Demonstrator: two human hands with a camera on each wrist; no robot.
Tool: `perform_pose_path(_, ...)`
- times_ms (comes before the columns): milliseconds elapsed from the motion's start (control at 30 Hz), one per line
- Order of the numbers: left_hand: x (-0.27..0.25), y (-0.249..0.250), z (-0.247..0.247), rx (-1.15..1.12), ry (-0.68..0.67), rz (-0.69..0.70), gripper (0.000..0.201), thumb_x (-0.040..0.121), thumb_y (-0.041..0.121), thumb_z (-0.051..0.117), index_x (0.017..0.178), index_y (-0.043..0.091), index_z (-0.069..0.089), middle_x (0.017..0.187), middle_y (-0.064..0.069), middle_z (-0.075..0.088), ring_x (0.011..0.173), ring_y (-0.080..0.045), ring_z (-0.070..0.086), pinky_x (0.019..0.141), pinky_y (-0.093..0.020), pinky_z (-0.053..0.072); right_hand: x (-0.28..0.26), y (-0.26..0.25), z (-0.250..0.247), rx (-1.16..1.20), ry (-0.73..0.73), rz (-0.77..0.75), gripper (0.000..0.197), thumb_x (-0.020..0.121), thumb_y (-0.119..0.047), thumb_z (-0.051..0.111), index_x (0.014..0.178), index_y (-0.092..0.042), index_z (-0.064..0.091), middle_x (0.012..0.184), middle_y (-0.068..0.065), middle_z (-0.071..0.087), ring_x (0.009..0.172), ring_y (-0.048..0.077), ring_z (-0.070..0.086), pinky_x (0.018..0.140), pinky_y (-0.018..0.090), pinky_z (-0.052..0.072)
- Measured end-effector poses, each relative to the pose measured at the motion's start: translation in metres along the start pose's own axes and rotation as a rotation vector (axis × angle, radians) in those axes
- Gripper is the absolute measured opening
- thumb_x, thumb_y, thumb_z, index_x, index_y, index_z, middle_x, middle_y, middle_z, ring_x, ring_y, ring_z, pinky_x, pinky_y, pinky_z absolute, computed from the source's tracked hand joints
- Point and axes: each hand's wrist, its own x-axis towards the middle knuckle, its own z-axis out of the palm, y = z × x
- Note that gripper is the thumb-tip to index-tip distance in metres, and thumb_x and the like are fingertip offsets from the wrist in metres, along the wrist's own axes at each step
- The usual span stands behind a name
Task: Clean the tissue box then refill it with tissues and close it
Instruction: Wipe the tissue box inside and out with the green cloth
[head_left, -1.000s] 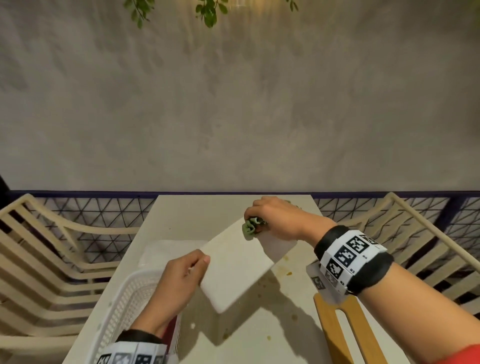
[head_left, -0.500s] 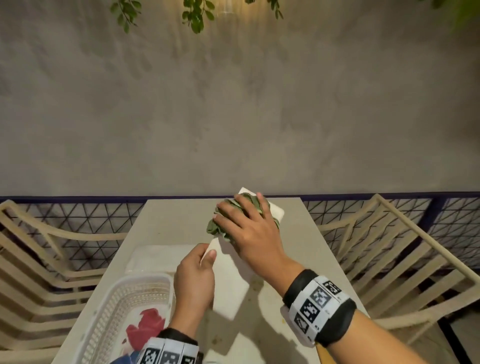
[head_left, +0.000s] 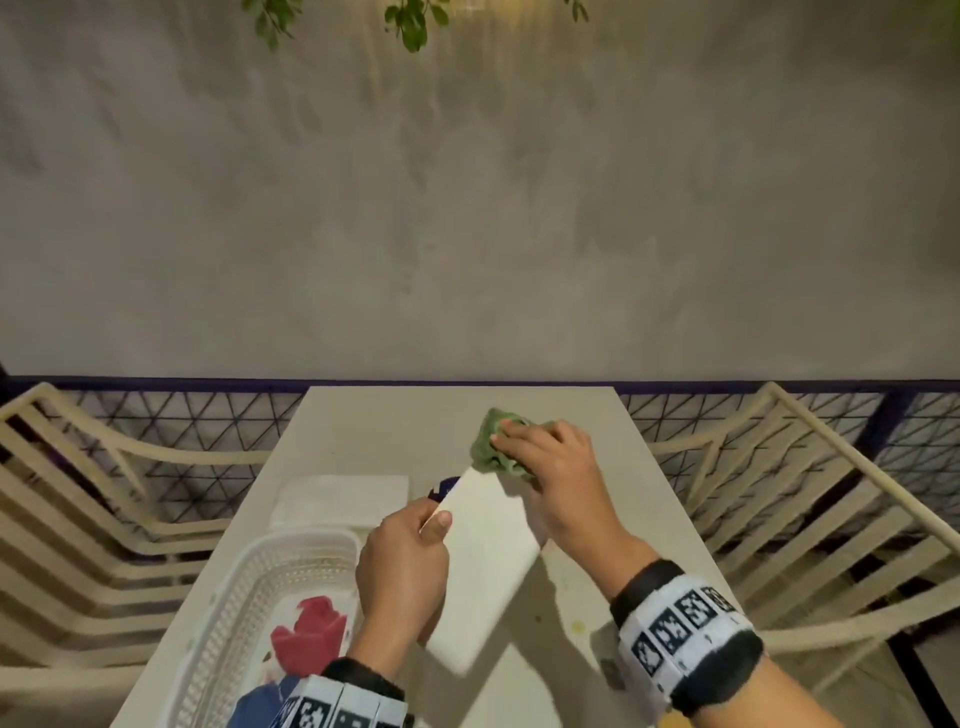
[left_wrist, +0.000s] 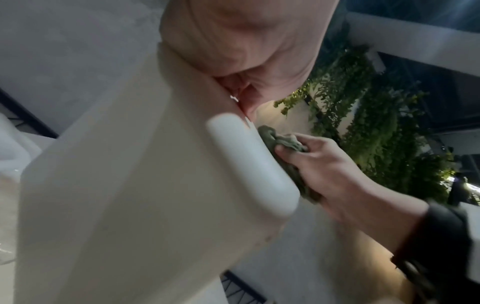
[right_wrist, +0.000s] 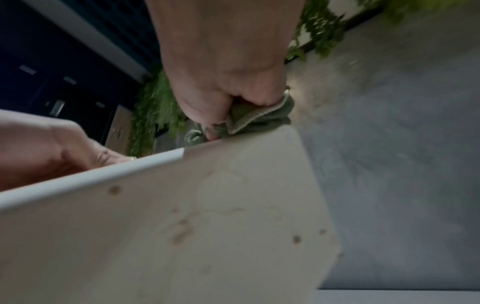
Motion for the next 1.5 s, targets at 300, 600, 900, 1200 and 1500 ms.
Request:
perform_pose_path(300, 0.002, -0.002, -0.009, 0.016, 0.01, 0.009, 0.022, 0.092, 0.024, 0.05, 0.073, 0.018, 0.06, 0.07, -0.008, 0.064, 0.075, -0.034, 0.057, 0.061, -0.033, 0.039, 0.01, 0.001, -0.002, -0.023, 0.026, 0.042, 0.04, 0.069, 0.003, 0.058, 0.102, -0.016, 0.072, 0.109, 0.001, 0.07, 0.081, 0.014, 0.039, 0.075, 0.039, 0.042)
perform_pose_path(600, 0.002, -0.01, -0.007, -0.069, 0.028, -0.03, 0.026, 0.091, 0.022, 0.05, 0.069, 0.013, 0.059, 0.064, -0.007, 0.062, 0.071, -0.033, 0.058, 0.06, -0.032, 0.04, 0.008, -0.005, 0.0, -0.011, -0.067, -0.018, 0.035, 0.069, -0.004, 0.063, 0.1, -0.018, 0.072, 0.108, 0.001, 0.071, 0.08, 0.013, 0.036, 0.073, 0.033, 0.032)
perform_pose_path(900, 0.006, -0.006, -0.001, -0.127, 0.037, -0.048, 0.026, 0.091, 0.02, 0.049, 0.069, 0.012, 0.061, 0.066, -0.012, 0.062, 0.071, -0.035, 0.057, 0.06, -0.032, 0.039, 0.007, -0.009, -0.002, -0.041, -0.045, -0.055, 0.042, 0.064, 0.002, 0.068, 0.101, -0.017, 0.072, 0.11, 0.0, 0.071, 0.083, 0.015, 0.038, 0.073, 0.03, 0.027)
perform_pose_path(1200, 0.004, -0.01, 0.007, -0.23, -0.005, -0.084, 0.029, 0.09, 0.015, 0.05, 0.063, 0.012, 0.061, 0.058, -0.004, 0.058, 0.062, -0.028, 0.052, 0.062, -0.032, 0.038, 0.006, 0.012, -0.012, -0.049, -0.064, -0.052, 0.032, 0.075, -0.014, 0.052, 0.1, -0.017, 0.072, 0.108, 0.001, 0.071, 0.079, 0.015, 0.037, 0.073, 0.033, 0.029)
perform_pose_path(1500, 0.008, -0.002, 0.005, -0.184, 0.02, -0.038, 0.027, 0.092, 0.02, 0.048, 0.069, 0.015, 0.063, 0.065, -0.008, 0.063, 0.07, -0.032, 0.057, 0.063, -0.033, 0.041, 0.002, 0.017, -0.009, -0.001, -0.005, -0.004, 0.041, 0.066, -0.001, 0.063, 0.103, -0.015, 0.072, 0.111, 0.003, 0.07, 0.087, 0.015, 0.041, 0.08, 0.036, 0.033)
